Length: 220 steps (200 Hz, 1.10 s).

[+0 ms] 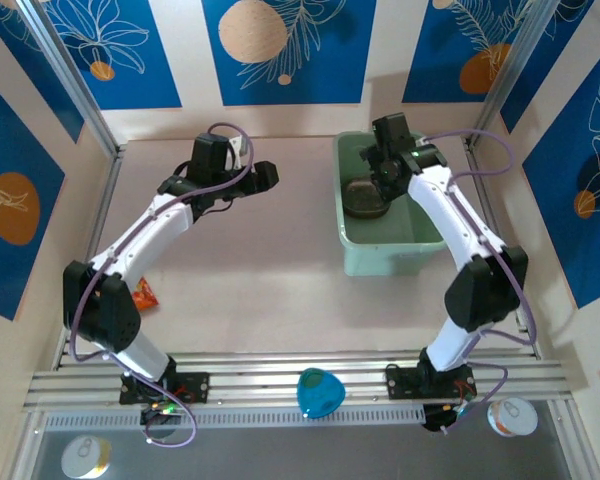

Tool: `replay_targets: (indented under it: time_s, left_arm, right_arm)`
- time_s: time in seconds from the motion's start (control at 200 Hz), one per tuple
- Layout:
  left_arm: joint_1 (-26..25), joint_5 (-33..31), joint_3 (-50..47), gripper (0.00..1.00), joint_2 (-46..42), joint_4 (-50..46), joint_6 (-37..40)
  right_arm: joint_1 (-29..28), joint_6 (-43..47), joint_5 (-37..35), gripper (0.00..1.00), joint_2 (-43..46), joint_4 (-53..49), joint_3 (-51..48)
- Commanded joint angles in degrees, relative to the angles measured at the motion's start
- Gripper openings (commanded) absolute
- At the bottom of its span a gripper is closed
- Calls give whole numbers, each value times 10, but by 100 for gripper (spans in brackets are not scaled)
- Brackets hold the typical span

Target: Place the plates into the plastic bin on the countertop

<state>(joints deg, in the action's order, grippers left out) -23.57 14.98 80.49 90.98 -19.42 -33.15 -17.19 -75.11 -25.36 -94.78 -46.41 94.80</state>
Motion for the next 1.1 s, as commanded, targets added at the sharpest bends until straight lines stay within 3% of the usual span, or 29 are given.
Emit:
replay_targets:
  time_s: [0.0,0.26,0.43,0.755,1.095]
  left_arm:
    - [-17,-1,-14,77,-22,-17,-10]
    - [-45,-18,-20,78,-47,-25,-4]
    - [-50,-34,-29,78,-63,-24,-7]
    - [-60,-57,-36,78,-74,-33,-9]
    - [-62,-61,-32,78,-66,-36,-7]
  right_arm:
    - [24,148,-11,85,43,-1,-22]
    - [208,400,149,84,86,-63,-19]
    - [266,503,229,84,45,-81,-13]
    - [269,591,248,78,-38,-100,11]
    - [190,651,241,62,-58,-82,-5]
